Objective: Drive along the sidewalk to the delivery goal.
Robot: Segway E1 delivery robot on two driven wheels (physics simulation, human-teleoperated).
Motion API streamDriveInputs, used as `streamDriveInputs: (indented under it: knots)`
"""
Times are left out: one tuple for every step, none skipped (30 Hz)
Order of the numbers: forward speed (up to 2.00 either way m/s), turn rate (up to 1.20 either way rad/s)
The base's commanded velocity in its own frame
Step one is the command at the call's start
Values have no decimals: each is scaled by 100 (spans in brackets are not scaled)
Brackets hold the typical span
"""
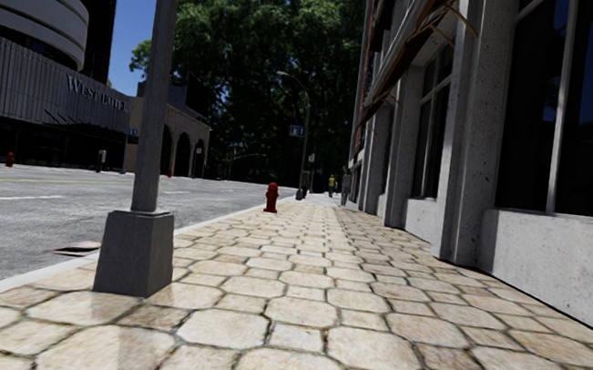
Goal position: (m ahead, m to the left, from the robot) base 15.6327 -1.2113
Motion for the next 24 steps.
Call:
streamDriveInputs:
  knots:
    - [200,-40]
    - [200,-40]
    - [200,-40]
    - [200,-40]
    - [200,-40]
    - [200,-40]
    - [200,-40]
    - [200,-40]
    - [200,-40]
    - [200,-40]
    - [200,-6]
    - [200,-6]
    - [200,0]
    - [200,0]
    - [200,0]
    - [200,0]
    - [200,0]
    - [200,0]
    - [200,0]
    - [200,0]
    - [200,0]
    - [200,0]
    - [200,0]
    - [200,0]
